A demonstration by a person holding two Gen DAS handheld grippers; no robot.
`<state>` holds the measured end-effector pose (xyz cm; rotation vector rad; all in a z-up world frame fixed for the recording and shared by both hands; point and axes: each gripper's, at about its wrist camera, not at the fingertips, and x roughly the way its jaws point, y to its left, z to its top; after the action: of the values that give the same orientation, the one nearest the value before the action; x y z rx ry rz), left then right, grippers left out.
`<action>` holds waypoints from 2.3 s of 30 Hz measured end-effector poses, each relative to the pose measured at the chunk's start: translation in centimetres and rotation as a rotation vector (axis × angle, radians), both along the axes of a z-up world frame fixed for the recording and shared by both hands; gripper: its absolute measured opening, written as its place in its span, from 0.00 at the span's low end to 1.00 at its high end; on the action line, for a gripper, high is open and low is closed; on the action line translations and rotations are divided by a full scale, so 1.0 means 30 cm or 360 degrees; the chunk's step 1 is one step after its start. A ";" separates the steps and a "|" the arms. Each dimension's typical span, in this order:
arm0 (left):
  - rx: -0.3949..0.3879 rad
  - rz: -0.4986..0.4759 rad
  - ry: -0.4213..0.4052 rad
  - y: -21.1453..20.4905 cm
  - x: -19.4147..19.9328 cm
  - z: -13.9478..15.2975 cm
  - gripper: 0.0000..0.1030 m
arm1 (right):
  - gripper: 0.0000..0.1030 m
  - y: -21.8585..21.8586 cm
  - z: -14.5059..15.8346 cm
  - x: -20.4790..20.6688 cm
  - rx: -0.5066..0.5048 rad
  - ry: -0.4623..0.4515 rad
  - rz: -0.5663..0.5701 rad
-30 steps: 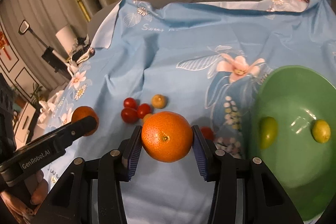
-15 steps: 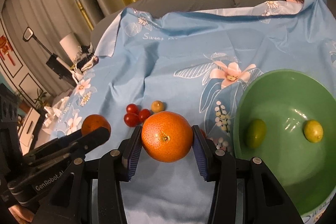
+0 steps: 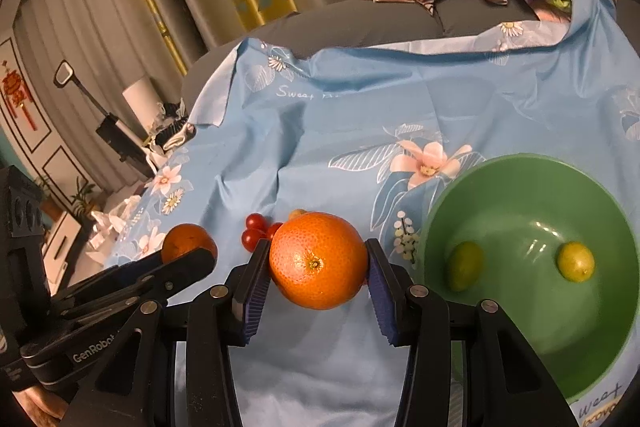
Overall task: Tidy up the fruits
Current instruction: 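Carry the held orange and tangerine over the green bowl with both grippers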
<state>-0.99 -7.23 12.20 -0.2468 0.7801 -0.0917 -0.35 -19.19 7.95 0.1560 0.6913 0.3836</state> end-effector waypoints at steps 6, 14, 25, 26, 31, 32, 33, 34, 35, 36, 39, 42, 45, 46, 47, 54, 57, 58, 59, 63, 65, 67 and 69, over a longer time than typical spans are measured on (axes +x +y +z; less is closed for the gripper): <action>0.0045 -0.0024 -0.0023 -0.024 -0.007 0.015 0.40 | 0.46 -0.004 0.010 -0.005 -0.0026 -0.0008 0.0011; 0.0100 -0.0031 -0.0060 -0.071 -0.005 0.043 0.40 | 0.46 -0.048 0.036 -0.012 -0.0015 -0.0034 -0.0025; 0.0112 -0.0123 -0.0113 -0.213 0.029 0.065 0.40 | 0.46 -0.176 0.051 -0.008 0.0046 -0.0069 -0.0152; 0.0113 -0.0134 -0.0113 -0.227 0.033 0.065 0.40 | 0.47 -0.190 0.047 -0.004 0.0048 -0.0061 -0.0170; 0.0103 -0.0184 -0.0109 -0.299 0.062 0.058 0.40 | 0.47 -0.260 0.040 0.007 0.0087 -0.0042 -0.0253; 0.0097 -0.0199 -0.0108 -0.313 0.068 0.056 0.40 | 0.47 -0.268 0.041 0.008 0.0083 -0.0041 -0.0271; 0.0093 -0.0212 -0.0106 -0.325 0.073 0.054 0.40 | 0.47 -0.277 0.040 0.009 0.0078 -0.0042 -0.0282; 0.0097 -0.0217 -0.0105 -0.338 0.077 0.054 0.40 | 0.47 -0.285 0.040 0.009 0.0078 -0.0042 -0.0292; 0.0101 -0.0225 -0.0109 -0.344 0.082 0.055 0.40 | 0.47 -0.297 0.040 0.009 0.0081 -0.0040 -0.0314; 0.0098 -0.0232 -0.0113 -0.351 0.085 0.055 0.40 | 0.47 -0.312 0.039 0.010 0.0092 -0.0037 -0.0333; 0.0088 -0.0244 -0.0108 -0.366 0.095 0.050 0.40 | 0.47 -0.353 0.036 0.004 0.0129 -0.0034 -0.0379; 0.0091 -0.0247 -0.0104 -0.379 0.108 0.048 0.40 | 0.47 -0.376 0.036 0.000 0.0121 -0.0034 -0.0428; 0.0077 -0.0261 -0.0105 -0.387 0.112 0.049 0.40 | 0.46 -0.396 0.035 -0.001 0.0134 -0.0030 -0.0455; 0.0077 -0.0265 -0.0106 -0.392 0.115 0.050 0.40 | 0.47 -0.401 0.034 0.001 0.0137 -0.0028 -0.0459; 0.0080 -0.0269 -0.0106 -0.399 0.118 0.050 0.40 | 0.47 -0.407 0.033 0.002 0.0140 -0.0026 -0.0467; 0.0072 -0.0293 -0.0111 -0.431 0.140 0.047 0.40 | 0.47 -0.448 0.026 -0.002 0.0161 -0.0014 -0.0522; 0.0064 -0.0305 -0.0103 -0.444 0.149 0.038 0.40 | 0.47 -0.461 0.023 -0.001 0.0156 -0.0008 -0.0555; 0.0061 -0.0311 -0.0097 -0.448 0.153 0.034 0.40 | 0.47 -0.468 0.022 0.000 0.0159 -0.0005 -0.0563; 0.0059 -0.0317 -0.0093 -0.454 0.157 0.030 0.40 | 0.47 -0.476 0.020 0.001 0.0166 0.0001 -0.0577; 0.0060 -0.0332 -0.0076 -0.470 0.170 0.017 0.40 | 0.47 -0.498 0.013 0.003 0.0166 0.0020 -0.0628; 0.0054 -0.0342 -0.0066 -0.475 0.176 0.011 0.40 | 0.47 -0.506 0.008 0.007 0.0163 0.0029 -0.0646; 0.0061 -0.0351 -0.0065 -0.485 0.179 0.005 0.40 | 0.47 -0.511 0.005 0.009 0.0160 0.0037 -0.0658; 0.0071 -0.0357 -0.0057 -0.493 0.184 -0.001 0.40 | 0.47 -0.514 0.003 0.013 0.0161 0.0043 -0.0663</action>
<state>4.54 -22.02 12.18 -0.1140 0.7713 -0.2892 0.03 -34.61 8.04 0.3940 0.6473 0.0166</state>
